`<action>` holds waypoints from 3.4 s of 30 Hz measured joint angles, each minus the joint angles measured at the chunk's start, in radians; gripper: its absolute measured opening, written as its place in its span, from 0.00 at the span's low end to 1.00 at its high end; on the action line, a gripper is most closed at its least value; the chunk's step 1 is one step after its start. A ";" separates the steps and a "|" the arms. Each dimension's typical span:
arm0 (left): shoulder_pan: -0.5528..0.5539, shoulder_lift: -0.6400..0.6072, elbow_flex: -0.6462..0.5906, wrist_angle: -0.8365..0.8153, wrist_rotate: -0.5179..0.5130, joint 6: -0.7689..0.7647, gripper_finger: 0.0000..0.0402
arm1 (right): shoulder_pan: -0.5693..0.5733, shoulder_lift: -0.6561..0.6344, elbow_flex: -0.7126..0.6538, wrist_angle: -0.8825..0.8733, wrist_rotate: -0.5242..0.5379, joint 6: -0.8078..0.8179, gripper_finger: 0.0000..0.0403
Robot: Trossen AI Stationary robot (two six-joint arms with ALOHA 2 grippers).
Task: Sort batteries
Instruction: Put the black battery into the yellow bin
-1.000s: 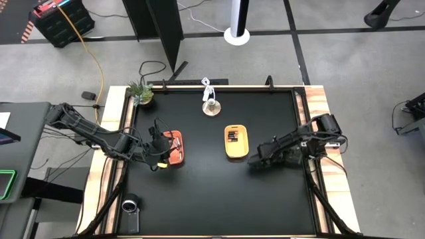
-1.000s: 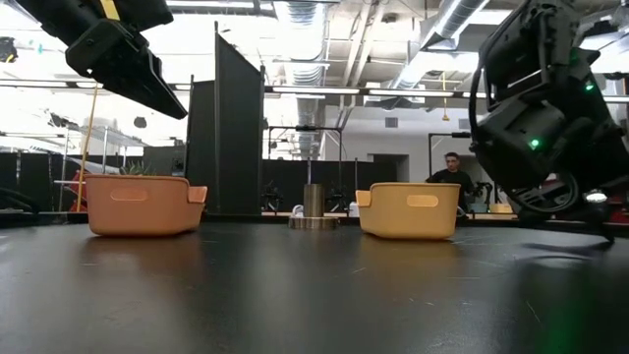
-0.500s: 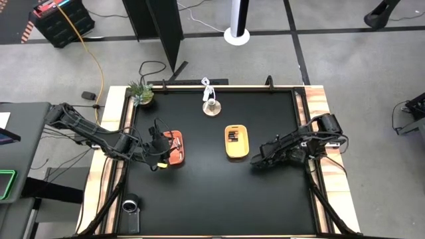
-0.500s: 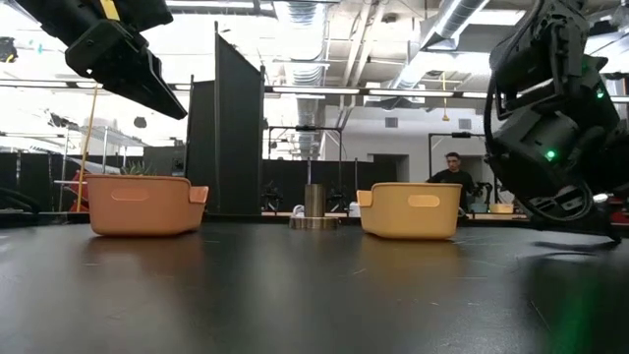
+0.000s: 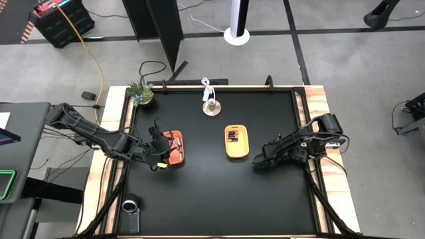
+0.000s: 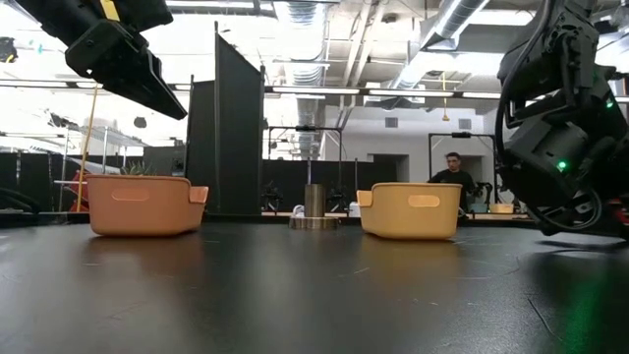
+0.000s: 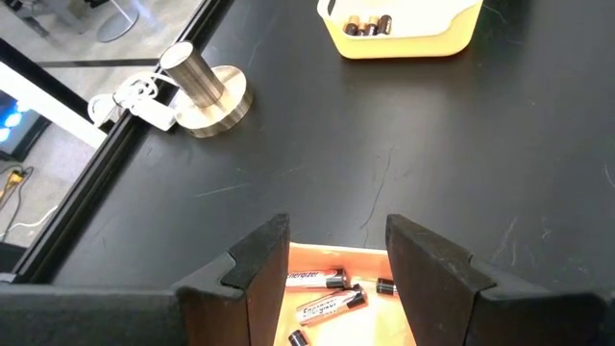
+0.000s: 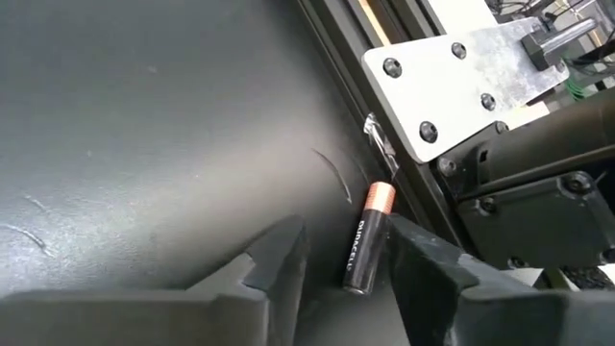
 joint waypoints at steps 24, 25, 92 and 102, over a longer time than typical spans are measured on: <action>0.000 0.000 0.000 -0.008 0.000 -0.003 0.42 | 0.028 0.000 0.030 -0.008 -0.075 -0.004 0.44; 0.000 0.000 0.000 -0.008 0.000 -0.003 0.42 | 0.034 0.000 0.024 -0.007 -0.074 0.000 0.43; 0.000 0.000 0.000 -0.025 0.001 -0.031 0.42 | -0.073 0.161 0.212 -0.287 -0.213 -1.935 0.59; 0.000 0.000 0.000 -0.025 0.001 -0.031 0.42 | -0.074 0.165 0.134 -0.188 -0.179 -1.929 0.59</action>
